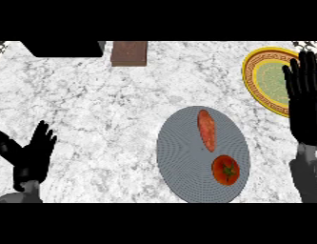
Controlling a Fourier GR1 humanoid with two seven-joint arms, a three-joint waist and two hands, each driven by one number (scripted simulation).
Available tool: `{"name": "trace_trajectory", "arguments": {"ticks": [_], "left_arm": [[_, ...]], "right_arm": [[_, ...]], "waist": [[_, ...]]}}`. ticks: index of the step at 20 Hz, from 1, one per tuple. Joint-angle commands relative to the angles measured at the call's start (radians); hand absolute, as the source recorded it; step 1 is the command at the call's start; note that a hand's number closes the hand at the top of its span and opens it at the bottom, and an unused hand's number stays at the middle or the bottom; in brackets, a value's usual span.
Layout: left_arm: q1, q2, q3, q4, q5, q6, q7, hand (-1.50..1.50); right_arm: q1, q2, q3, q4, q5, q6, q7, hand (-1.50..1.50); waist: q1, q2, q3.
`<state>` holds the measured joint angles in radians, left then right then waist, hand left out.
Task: Pick the sweet potato from the placemat and place it in the plate
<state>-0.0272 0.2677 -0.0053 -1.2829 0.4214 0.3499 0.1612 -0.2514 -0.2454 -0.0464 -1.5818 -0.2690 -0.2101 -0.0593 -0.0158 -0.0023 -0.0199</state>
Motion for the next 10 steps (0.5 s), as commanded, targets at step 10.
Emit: {"name": "trace_trajectory", "arguments": {"ticks": [10], "left_arm": [[-0.306,0.145,-0.248,-0.257,-0.2,-0.288,-0.179,0.0]], "right_arm": [[-0.086,-0.193,0.416,0.39,0.078,0.515,0.471,-1.5]], "waist": [[0.158,0.044,0.019]]}}
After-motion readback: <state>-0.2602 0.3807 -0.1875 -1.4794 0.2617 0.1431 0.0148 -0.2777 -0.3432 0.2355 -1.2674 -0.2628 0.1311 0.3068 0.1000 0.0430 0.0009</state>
